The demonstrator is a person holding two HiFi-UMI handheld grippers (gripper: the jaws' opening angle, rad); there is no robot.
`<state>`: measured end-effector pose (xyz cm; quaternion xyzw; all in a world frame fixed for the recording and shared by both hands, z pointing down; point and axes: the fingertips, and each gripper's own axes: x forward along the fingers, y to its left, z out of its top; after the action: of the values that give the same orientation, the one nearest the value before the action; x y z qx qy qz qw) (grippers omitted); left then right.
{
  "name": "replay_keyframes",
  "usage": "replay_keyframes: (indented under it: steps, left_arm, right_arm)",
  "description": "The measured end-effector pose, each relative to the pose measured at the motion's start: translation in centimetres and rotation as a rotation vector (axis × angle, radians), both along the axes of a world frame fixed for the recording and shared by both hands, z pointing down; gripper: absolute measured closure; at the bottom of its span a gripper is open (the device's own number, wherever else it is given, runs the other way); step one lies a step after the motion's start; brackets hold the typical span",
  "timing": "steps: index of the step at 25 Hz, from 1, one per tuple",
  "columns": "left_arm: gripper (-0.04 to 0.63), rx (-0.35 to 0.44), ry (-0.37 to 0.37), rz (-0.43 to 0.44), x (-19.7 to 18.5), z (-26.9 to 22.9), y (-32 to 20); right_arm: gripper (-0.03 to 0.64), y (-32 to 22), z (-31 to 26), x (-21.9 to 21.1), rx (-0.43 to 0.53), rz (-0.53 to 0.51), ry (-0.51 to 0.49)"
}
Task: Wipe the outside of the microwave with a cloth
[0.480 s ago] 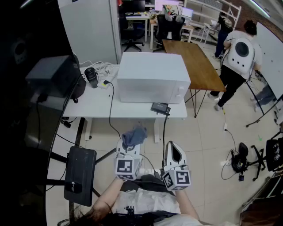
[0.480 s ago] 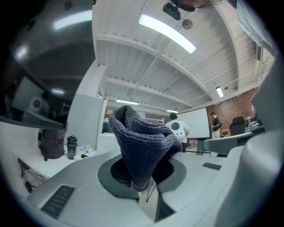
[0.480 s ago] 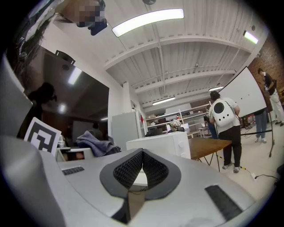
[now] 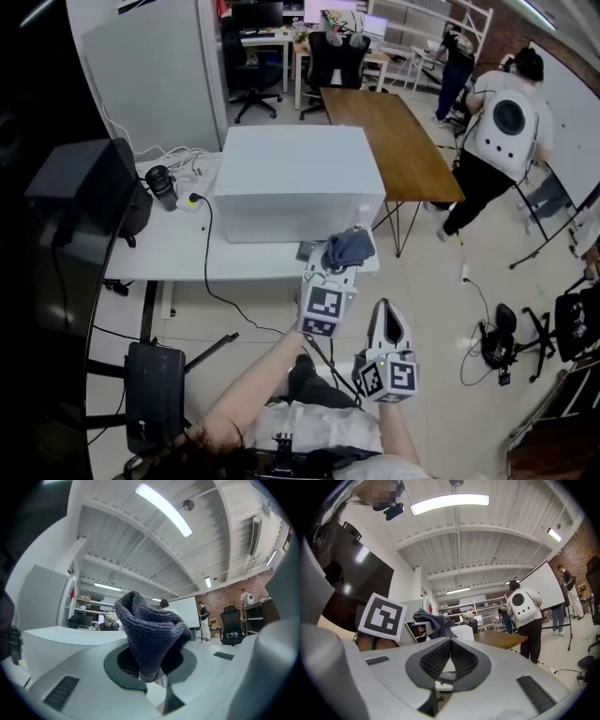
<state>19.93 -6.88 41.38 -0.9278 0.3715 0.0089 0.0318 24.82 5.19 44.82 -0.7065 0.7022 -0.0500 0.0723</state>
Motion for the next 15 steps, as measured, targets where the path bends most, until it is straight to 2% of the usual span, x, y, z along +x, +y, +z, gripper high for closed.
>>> replay_keyframes:
  steps: [7, 12, 15]
  left_arm:
    - [0.548, -0.019, -0.028, 0.020, 7.0, 0.6, -7.5]
    - [0.548, -0.064, -0.043, -0.010, 8.2, 2.2, -11.2]
    - [0.548, -0.077, -0.064, -0.037, 7.5, 3.3, -12.7]
  right_arm:
    - [0.601, -6.8, 0.0, 5.1, 0.002, 0.007, -0.014]
    - [0.601, -9.4, 0.2, 5.1, -0.013, -0.030, -0.014]
    - [0.601, -10.0, 0.7, 4.7, -0.030, -0.050, -0.015]
